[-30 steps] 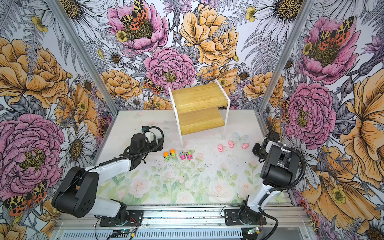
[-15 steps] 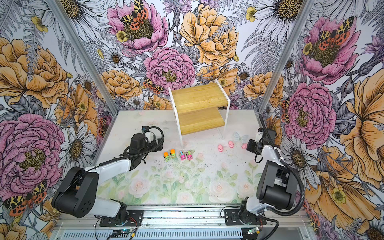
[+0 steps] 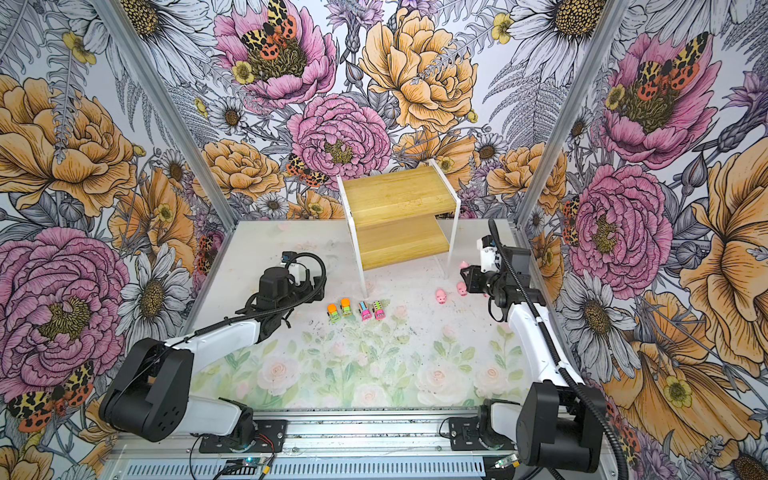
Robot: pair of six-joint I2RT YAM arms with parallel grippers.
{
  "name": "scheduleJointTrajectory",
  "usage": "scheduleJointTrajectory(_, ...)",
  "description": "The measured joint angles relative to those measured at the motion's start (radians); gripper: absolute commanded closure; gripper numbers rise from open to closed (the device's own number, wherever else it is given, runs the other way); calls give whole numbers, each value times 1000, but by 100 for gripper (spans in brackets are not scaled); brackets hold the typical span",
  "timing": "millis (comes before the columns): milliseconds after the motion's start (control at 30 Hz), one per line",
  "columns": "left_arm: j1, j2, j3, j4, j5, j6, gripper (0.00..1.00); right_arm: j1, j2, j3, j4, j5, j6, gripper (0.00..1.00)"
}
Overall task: Place and organize the plastic toys onto the shelf
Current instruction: 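Lift the pink pig with the right gripper and carry it toward the shelf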
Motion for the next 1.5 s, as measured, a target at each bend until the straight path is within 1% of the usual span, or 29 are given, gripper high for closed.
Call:
scheduleJointTrajectory(167,0,0,0,0,0,0,1,75,-25,2,0,3,-2,75)
scheduleJointTrajectory(333,0,0,0,0,-6,8,1,119,-25,4,23,28,-3,75)
scheduleJointTrajectory(600,0,0,0,-1,-7,15,1,182,13,4,150,68,-2,76)
scheduleJointTrajectory(967,-2,0,0,-1,-11,15,1,244,73,4,349,142,37,76)
scheduleJointTrajectory(1233,-2,0,0,0,-11,16,1,298,144,4,414,221,52,76)
scheduleJointTrajectory(1500,-2,0,0,0,-11,19,1,303,161,4,447,292,70,76)
